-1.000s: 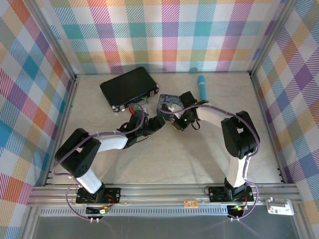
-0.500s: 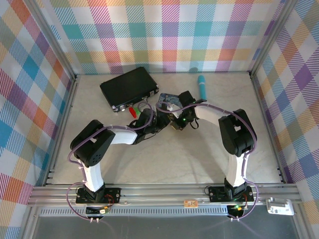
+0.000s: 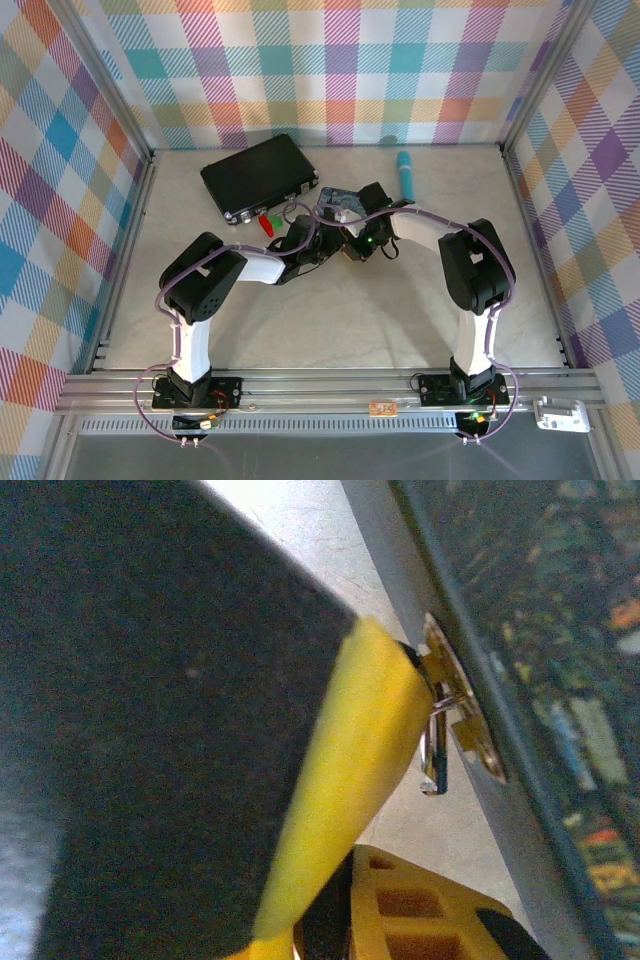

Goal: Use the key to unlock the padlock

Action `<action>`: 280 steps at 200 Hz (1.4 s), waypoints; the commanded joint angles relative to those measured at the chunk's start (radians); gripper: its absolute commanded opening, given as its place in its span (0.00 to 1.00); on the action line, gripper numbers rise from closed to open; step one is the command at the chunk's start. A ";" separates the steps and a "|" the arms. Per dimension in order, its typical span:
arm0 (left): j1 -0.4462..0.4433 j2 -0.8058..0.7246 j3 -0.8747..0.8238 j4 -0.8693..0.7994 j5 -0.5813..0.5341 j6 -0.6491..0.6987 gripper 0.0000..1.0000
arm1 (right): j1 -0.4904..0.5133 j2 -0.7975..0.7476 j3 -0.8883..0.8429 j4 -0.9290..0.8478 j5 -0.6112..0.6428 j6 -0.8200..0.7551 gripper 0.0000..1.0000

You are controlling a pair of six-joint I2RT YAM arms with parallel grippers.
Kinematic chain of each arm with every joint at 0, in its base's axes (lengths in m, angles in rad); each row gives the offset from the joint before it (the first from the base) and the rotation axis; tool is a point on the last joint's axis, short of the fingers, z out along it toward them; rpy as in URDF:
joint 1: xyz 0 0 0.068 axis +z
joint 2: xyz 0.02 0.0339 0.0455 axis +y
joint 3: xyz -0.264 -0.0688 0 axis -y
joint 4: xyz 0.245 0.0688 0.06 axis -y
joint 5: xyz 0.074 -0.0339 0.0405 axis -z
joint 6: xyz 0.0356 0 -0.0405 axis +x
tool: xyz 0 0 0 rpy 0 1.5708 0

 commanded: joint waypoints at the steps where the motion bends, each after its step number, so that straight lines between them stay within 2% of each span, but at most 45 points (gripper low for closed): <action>1: -0.013 0.021 0.020 0.036 -0.004 -0.013 0.09 | 0.004 -0.019 0.019 0.003 -0.048 -0.020 0.00; 14: -0.013 0.022 0.015 0.040 -0.005 -0.014 0.00 | 0.004 -0.025 0.019 0.007 -0.048 -0.009 0.00; 28: -0.014 0.016 0.005 0.041 -0.008 -0.016 0.00 | 0.004 -0.038 0.020 0.009 -0.037 0.017 0.01; 34: -0.013 0.012 0.001 0.040 -0.010 -0.018 0.00 | 0.004 -0.046 0.022 0.004 -0.031 0.038 0.04; 51: -0.013 0.004 -0.008 0.040 -0.013 -0.018 0.00 | 0.004 -0.081 0.013 0.003 -0.013 0.120 0.27; 63: -0.014 0.005 -0.010 0.036 -0.015 -0.016 0.00 | 0.002 -0.114 -0.011 0.021 -0.001 0.187 0.39; 84: -0.013 0.003 -0.015 0.037 -0.018 -0.015 0.00 | 0.001 -0.185 -0.050 0.036 0.036 0.332 0.48; 102: -0.013 -0.004 -0.024 0.038 -0.025 -0.016 0.00 | -0.003 -0.258 -0.076 0.046 0.100 0.487 0.52; 138: -0.013 -0.020 -0.038 0.039 -0.049 -0.017 0.00 | -0.064 -0.347 -0.109 0.071 0.243 0.782 0.70; 165: -0.014 -0.028 -0.050 0.050 -0.072 -0.028 0.00 | -0.083 -0.331 -0.118 0.104 0.337 0.874 0.71; 188: -0.014 -0.029 -0.055 0.058 -0.084 -0.034 0.00 | -0.087 -0.287 -0.124 0.157 0.367 0.934 0.72; 251: -0.016 -0.033 -0.067 0.077 -0.109 -0.043 0.00 | -0.087 -0.163 -0.152 0.287 0.304 1.057 0.71; 280: -0.016 -0.034 -0.093 0.109 -0.142 -0.059 0.00 | -0.087 -0.171 -0.205 0.285 0.351 1.127 0.70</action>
